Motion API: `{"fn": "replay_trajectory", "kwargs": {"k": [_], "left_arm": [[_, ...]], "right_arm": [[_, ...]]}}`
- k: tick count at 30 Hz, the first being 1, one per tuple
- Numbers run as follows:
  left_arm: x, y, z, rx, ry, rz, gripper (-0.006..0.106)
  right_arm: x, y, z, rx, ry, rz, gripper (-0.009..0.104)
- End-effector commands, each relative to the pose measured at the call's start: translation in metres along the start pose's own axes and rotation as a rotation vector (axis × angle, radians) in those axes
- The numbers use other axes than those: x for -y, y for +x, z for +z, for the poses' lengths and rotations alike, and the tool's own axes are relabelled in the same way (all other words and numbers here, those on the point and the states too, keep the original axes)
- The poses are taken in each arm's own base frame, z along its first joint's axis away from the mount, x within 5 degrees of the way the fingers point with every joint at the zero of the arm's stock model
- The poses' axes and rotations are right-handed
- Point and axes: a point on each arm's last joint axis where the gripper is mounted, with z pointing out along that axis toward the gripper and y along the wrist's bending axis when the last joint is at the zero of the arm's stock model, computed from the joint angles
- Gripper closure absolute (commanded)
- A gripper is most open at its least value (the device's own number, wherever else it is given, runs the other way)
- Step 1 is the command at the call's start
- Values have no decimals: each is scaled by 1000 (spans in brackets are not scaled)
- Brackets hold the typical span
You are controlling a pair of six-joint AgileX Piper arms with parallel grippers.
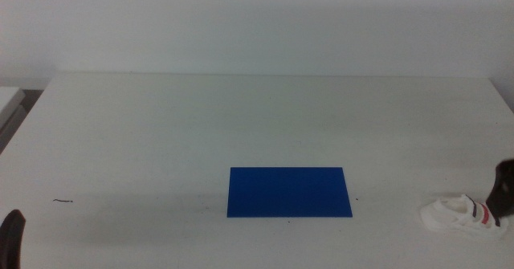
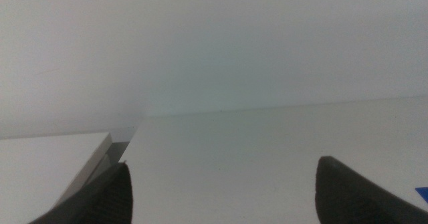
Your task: Use one arm to grab the shoe from the table and place it on the mat.
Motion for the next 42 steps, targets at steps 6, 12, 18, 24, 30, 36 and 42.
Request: {"fn": "replay_trajectory", "kwargs": {"k": [6,12,18,24,30,36,42], "left_arm": [[0,-1,0,7,2,-7,7],[0,-1,0,7,2,-7,7],[0,-1,0,7,2,-7,7],[0,-1,0,7,2,-7,7],[0,-1,0,7,2,-7,7],[0,-1,0,7,2,-7,7],[0,-1,0,7,2,-7,7]], "right_arm": [[4,-26,39,-52,-30,-1004,2],[11,-41,70,-97,-7,-1215,2],[18,-55,108,-154,10,-1233,3],[19,-61,146,-188,-28,-1209,6],[13,-60,159,-235,-30,-1116,64],[-29,-87,120,-132,95,-1040,97],[-123,-132,96,-26,118,-1247,98]]}}
